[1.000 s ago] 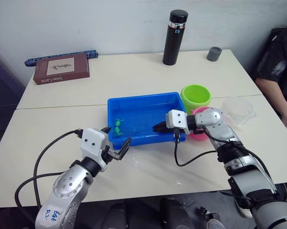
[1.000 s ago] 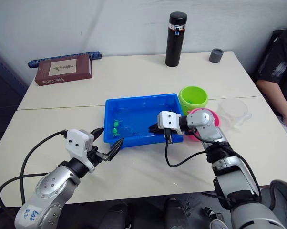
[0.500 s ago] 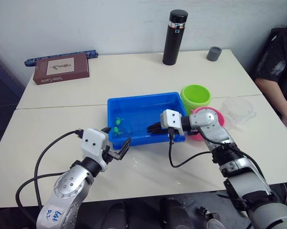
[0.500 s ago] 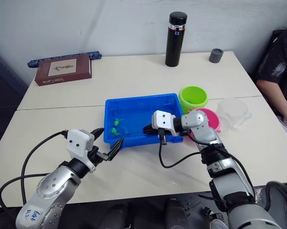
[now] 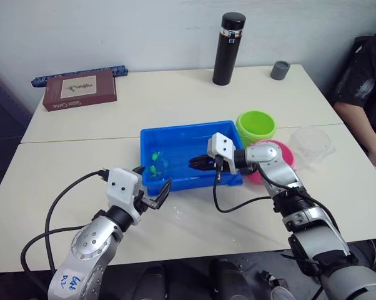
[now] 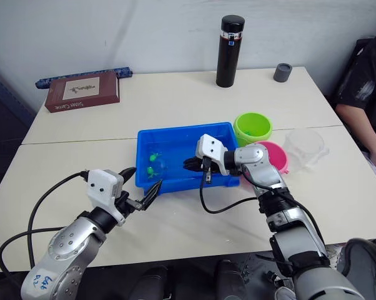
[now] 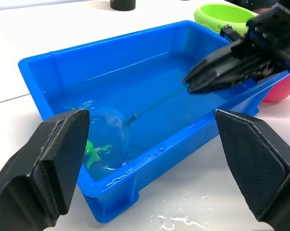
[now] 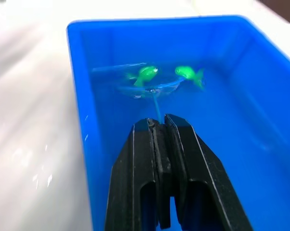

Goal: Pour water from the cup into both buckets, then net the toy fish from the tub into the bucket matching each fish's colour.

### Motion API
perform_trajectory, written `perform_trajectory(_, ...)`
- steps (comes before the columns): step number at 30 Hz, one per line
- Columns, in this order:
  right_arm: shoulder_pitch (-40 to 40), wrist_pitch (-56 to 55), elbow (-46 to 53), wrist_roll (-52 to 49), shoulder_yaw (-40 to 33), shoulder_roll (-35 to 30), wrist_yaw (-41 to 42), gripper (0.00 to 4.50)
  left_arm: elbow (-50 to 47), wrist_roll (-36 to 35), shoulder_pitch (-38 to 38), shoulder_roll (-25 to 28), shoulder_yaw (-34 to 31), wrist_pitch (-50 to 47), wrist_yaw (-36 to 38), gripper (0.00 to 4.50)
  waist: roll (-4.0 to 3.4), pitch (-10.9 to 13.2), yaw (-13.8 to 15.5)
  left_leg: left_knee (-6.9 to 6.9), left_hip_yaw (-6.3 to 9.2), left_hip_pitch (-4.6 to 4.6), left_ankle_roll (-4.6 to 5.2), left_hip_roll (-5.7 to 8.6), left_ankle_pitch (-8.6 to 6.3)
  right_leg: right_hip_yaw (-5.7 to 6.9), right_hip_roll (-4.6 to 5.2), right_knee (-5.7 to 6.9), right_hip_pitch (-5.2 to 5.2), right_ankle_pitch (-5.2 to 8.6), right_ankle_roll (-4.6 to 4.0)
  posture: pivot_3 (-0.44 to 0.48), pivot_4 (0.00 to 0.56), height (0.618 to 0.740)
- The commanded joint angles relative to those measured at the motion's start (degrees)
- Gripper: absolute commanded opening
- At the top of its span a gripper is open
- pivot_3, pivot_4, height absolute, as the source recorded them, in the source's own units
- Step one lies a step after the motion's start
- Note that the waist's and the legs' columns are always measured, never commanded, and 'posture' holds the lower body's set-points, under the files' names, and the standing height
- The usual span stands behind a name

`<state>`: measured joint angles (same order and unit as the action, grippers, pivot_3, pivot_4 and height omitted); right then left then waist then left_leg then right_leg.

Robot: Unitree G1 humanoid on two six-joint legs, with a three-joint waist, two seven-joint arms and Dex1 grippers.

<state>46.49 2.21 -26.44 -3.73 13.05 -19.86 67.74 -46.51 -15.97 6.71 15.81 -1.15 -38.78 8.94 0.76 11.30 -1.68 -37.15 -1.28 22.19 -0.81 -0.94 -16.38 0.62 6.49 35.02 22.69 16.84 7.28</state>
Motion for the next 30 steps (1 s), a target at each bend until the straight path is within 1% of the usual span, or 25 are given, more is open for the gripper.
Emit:
perform_trajectory(1,0.4,2.5,5.4,-2.8,-1.5,-0.5,0.2,0.0,-1.8,-0.4,-0.5,0.0,-0.2,0.8,0.4,4.46,0.0,0.0,0.0,0.0,0.01,0.0,0.0,0.0,0.0,0.0,0.0,0.0,0.01,0.0,0.0,0.0,0.15,0.74)
perform_trajectory(12,-3.1,12.6,15.1,-6.9,-3.4,-4.3,-0.3,0.0,-0.8,-0.4,-0.8,0.2,-0.5,1.1,1.5,4.46,0.0,0.0,0.1,0.02,0.12,0.01,0.02,0.01,-0.02,-0.01,0.0,-0.01,0.02,0.01,-0.01,0.0,0.15,0.74)
perform_trajectory(23,-6.7,13.0,17.0,-7.2,-5.2,-9.2,-2.6,0.0,0.5,-0.5,-1.8,1.2,-0.8,1.8,3.5,4.46,0.0,0.0,0.2,0.0,0.13,0.04,0.05,0.06,-0.03,0.0,0.04,-0.04,0.01,0.01,-0.02,0.0,0.15,0.74)
perform_trajectory(30,-9.1,14.5,19.0,-8.2,-9.4,-13.1,-5.7,0.0,3.6,-1.3,-5.9,3.4,-2.3,2.6,6.7,4.46,0.0,0.0,0.3,-0.01,0.1,0.06,0.05,0.06,-0.03,0.03,0.02,-0.04,0.01,0.01,-0.02,0.0,0.15,0.74)
